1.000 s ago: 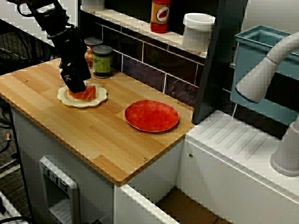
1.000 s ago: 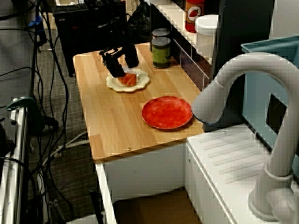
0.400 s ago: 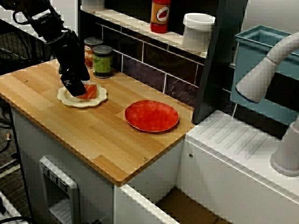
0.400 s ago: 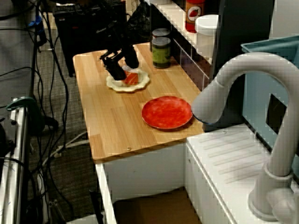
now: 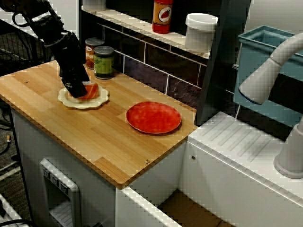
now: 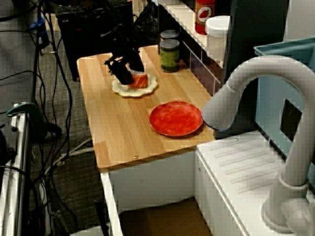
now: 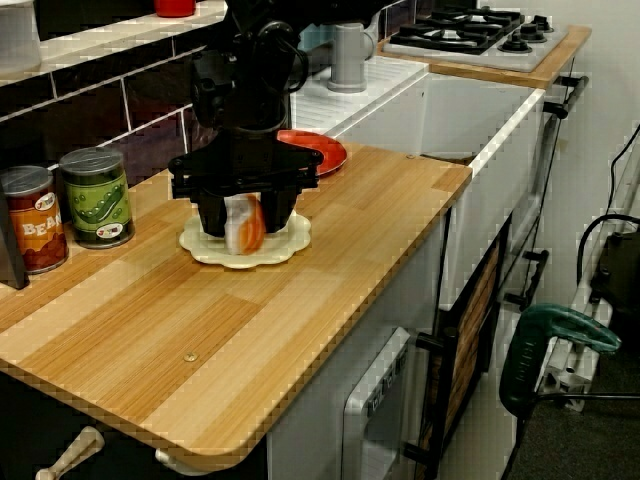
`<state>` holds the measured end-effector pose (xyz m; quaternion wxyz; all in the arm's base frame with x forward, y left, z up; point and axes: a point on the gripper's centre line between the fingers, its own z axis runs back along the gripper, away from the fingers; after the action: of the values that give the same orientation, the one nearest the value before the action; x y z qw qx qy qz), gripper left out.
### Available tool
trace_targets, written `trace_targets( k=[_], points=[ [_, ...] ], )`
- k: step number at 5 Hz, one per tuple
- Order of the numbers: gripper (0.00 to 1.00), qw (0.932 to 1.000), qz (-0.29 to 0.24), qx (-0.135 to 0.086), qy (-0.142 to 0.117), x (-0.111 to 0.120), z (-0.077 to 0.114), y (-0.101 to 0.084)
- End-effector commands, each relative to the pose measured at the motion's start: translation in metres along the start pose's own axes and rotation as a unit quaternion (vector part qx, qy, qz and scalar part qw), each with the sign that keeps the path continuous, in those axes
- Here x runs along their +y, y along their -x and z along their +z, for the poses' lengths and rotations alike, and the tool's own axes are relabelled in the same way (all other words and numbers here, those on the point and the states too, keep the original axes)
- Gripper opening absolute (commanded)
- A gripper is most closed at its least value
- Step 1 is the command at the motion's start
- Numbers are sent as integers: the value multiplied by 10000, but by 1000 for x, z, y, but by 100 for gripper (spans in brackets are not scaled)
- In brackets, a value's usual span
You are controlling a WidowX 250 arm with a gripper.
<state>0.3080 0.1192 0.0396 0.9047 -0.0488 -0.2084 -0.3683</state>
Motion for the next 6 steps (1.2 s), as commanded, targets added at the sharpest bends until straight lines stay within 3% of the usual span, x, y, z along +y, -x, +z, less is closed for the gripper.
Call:
trace_targets(
  k=[1, 3, 6],
  points=[
    [0, 9999, 115, -105, -66, 21, 41, -30],
    [0, 9992, 247, -234, 184, 16, 63, -60],
    [0, 9996, 221, -154, 30, -13, 43, -110]
  ],
)
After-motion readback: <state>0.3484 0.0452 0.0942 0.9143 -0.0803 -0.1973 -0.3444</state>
